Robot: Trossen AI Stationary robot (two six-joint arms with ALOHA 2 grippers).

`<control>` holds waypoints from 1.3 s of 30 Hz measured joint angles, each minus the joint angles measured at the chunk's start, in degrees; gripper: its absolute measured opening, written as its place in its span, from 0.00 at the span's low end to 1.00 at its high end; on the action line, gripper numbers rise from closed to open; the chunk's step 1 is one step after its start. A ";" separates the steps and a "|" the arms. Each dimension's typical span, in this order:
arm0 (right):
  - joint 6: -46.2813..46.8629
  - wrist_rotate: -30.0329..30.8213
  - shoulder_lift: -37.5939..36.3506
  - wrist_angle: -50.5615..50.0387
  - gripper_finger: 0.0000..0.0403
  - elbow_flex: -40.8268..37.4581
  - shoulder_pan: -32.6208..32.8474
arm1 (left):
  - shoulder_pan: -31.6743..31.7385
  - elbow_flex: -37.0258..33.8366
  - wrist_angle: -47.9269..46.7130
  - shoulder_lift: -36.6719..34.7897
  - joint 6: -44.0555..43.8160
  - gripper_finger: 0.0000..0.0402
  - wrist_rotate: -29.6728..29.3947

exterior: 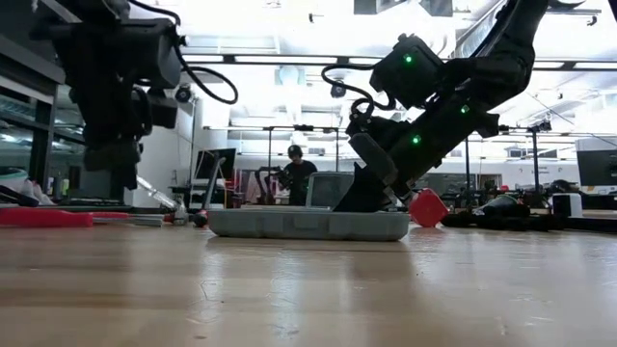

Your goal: Prefit tool cases

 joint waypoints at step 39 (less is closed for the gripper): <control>-1.18 0.03 -7.17 1.73 0.00 -0.04 1.99 | -3.04 0.00 51.43 1.39 16.84 0.30 2.86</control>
